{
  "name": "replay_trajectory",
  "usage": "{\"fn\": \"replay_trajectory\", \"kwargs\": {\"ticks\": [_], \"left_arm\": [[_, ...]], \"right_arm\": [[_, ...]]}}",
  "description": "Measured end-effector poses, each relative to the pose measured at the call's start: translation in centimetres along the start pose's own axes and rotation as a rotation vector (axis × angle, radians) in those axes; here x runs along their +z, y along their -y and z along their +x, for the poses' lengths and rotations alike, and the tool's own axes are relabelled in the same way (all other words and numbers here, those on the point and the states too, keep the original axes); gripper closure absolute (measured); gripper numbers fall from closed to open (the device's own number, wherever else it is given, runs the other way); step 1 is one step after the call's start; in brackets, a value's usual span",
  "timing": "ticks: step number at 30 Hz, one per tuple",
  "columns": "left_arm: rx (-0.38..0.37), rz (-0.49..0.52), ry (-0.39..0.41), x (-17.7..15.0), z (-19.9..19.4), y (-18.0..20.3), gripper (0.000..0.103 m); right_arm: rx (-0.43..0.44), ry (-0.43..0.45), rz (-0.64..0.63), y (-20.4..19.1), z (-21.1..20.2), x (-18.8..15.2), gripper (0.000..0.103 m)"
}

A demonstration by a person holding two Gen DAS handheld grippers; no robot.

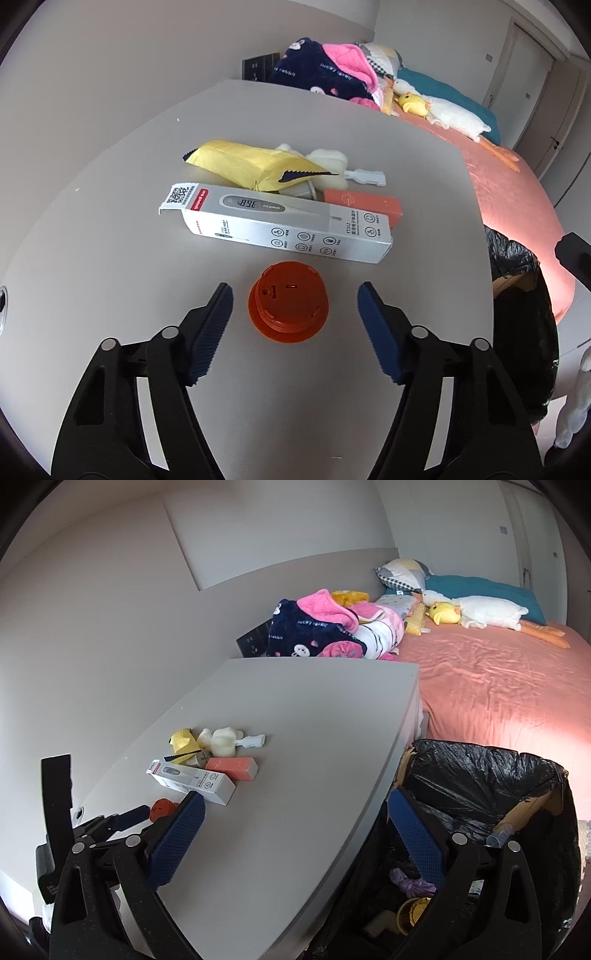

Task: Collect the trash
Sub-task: 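Move the left gripper back to the table and grasp the orange lid, then grasp the white thermometer box with the right gripper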

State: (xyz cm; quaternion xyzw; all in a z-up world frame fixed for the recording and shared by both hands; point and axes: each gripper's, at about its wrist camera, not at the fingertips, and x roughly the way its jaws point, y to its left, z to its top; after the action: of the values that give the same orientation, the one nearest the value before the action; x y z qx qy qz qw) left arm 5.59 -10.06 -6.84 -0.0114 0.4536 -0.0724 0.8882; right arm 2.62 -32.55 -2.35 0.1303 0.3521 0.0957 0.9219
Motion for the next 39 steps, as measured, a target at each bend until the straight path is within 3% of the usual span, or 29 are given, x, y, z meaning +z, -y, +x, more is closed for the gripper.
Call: {"fn": "replay_trajectory", "kwargs": {"ticks": [5,17,27,39], "left_arm": [[0.001,0.004,-0.012,-0.2,0.7,-0.1,0.057],[0.011,-0.034,0.024,0.0,-0.7,-2.6,0.057],[0.055,-0.134,0.041,0.3,-1.9,-7.4,0.057],[0.097,-0.235,0.058,0.2,-3.1,-12.2,0.057]], "right_arm": [[0.004,-0.021,-0.032,-0.7,0.8,0.0,0.003],[0.052,-0.063,-0.171,-5.7,3.4,0.2,0.004],[0.07,-0.131,-0.285,-9.3,7.2,0.2,0.005],[0.041,-0.23,-0.51,-13.5,12.4,-0.2,0.028]]}}
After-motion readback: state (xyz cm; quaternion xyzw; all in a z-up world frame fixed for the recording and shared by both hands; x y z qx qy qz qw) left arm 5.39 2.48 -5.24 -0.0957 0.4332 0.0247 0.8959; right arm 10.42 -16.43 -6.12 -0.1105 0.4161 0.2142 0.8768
